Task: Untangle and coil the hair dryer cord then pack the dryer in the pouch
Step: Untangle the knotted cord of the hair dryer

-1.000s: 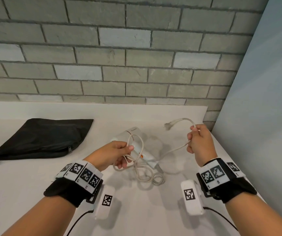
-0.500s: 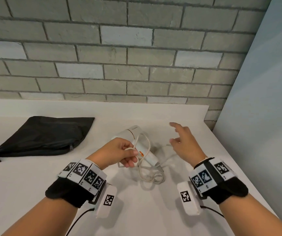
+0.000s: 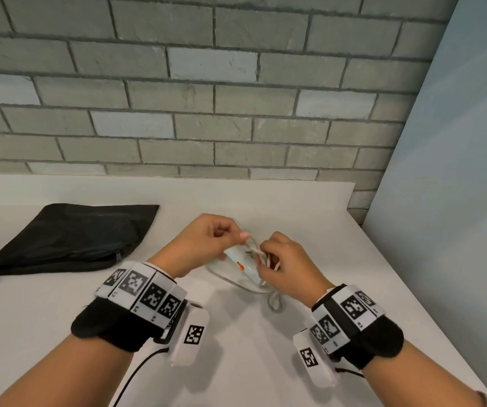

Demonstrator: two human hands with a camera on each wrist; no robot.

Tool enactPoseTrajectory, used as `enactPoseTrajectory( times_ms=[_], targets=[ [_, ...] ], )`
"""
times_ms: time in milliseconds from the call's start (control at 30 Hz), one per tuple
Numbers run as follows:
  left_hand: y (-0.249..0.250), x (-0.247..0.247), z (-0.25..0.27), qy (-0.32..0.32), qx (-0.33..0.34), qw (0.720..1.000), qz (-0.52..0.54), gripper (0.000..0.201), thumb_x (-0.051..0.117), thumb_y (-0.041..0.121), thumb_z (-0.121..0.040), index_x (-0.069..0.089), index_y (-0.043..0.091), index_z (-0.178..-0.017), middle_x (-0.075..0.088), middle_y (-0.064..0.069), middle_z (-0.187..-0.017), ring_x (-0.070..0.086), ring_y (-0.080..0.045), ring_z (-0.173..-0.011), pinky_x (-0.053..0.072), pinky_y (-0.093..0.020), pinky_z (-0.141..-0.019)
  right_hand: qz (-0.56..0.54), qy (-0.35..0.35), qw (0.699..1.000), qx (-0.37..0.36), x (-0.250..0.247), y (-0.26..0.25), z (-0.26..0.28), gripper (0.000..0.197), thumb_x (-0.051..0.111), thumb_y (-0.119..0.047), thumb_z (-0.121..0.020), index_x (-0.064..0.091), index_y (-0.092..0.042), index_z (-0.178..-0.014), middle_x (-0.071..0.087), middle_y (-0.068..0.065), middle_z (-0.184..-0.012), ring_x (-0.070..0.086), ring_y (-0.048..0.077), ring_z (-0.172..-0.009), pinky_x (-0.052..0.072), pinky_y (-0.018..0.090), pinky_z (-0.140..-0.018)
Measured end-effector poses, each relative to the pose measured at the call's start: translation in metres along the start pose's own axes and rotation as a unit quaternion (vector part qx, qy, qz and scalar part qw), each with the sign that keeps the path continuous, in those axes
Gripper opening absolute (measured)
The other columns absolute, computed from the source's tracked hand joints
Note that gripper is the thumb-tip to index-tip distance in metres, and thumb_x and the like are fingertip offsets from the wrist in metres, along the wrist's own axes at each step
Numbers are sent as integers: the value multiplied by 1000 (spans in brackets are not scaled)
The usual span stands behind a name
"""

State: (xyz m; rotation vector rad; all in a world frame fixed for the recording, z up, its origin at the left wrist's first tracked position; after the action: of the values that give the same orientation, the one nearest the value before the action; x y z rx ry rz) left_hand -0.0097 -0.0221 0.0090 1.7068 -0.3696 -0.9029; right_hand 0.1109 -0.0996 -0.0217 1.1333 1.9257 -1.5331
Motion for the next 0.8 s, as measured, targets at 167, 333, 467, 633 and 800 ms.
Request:
enactPoseTrajectory(
  times_ms=[167,333,467,633,800],
  targets=[
    [-6,-7,-6,69,105,979,-163,12,57,22,-87,68,17,-88,53,3,-79,50,-6,-66,41,-15,-65,-86,-38,994,-50,0,-1,4,5,67,-5,-77,66,-5,-82,45,-7,-81,48,2,-64,41,9,-60],
    [-25,-3,-10,30,36,989,-137,36,53,34,-89,61,22,-56,54,6,-48,44,-6,-45,39,-24,-56,-95,-57,992,-55,-4,7,7,4,62,-5,-81,64,-6,-84,51,-3,-83,48,6,-70,38,12,-66],
    [-24,10,-10,29,41,991,-123,35,52,33,-89,57,23,-56,43,8,-39,35,-5,-40,31,-20,-48,-30,-23,999,-34,-3,5,5,29,64,-17,-82,44,-25,-64,41,-11,-71,43,4,-60,34,13,-58],
    [-13,20,1,47,153,983,-92,29,61,50,-77,38,36,-87,48,-5,-74,40,-7,-59,36,-22,-57,-79,-79,994,18,0,3,9,24,40,-16,-94,30,-28,-76,54,0,-70,61,19,-60,47,30,-59],
    [-8,15,5,82,218,946,-224,10,56,31,-82,49,26,-78,41,10,-86,44,-3,-68,33,-11,-61,-106,-130,986,15,-2,1,10,12,36,-4,-92,36,-14,-98,58,4,-85,64,28,-65,51,39,-62]
  ],
)
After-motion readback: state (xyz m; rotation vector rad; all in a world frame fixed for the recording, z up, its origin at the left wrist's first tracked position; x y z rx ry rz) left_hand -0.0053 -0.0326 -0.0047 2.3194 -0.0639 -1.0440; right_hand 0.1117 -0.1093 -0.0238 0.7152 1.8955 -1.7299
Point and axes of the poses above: each hand's wrist, its own z-axis away from the middle knuckle, its own x-axis out of the palm, y = z × x, the point moved 5 cm from there along -z, towards the middle knuckle
